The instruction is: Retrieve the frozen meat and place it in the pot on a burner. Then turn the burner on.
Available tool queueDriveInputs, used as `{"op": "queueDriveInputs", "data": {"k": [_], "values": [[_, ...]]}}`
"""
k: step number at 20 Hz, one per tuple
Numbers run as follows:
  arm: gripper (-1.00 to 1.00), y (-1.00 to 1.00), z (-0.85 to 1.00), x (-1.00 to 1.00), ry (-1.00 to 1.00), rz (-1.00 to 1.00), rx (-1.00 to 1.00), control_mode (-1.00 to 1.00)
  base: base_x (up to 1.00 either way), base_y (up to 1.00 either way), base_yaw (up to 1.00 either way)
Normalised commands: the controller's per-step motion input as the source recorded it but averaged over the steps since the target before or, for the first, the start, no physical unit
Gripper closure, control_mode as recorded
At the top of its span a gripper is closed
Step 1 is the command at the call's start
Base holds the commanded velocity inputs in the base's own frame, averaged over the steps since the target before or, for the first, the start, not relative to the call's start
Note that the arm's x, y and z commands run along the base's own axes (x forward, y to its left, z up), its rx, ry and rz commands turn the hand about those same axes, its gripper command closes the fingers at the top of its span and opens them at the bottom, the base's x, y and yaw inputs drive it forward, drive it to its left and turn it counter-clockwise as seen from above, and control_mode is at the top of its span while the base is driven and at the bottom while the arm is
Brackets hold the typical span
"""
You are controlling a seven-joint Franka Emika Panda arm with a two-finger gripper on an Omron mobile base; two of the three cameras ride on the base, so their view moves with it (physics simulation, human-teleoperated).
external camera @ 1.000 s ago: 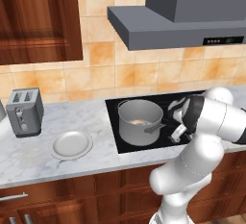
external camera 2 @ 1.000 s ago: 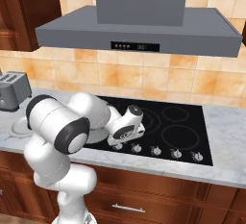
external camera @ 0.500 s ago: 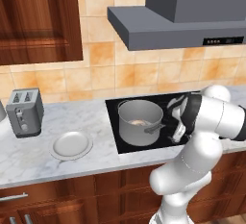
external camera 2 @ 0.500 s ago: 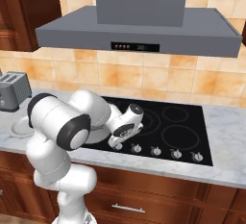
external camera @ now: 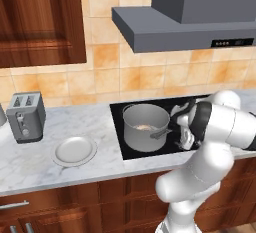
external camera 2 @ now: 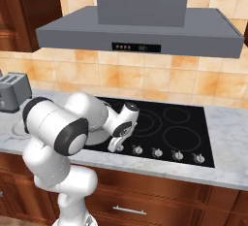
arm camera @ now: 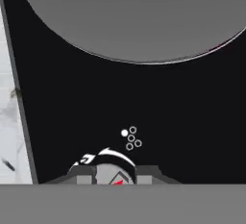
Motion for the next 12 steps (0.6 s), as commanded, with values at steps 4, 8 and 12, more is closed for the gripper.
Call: {"op": "queueDriveInputs", "data": {"k": [4, 8, 12], "values": [[1.00, 0.00, -0.39, -1.00, -0.09, 0.01, -0.08, -1.00, 0.00, 0.00, 0.00], [1.00, 0.00, -0.29, -0.71, -0.02, 0.08, -0.05, -1.00, 0.00, 0.00, 0.00], [1.00, -0.02, -0.18, -0.47, 0.00, 0.12, -0.02, -1.00, 0.00, 0.00, 0.00]]}}
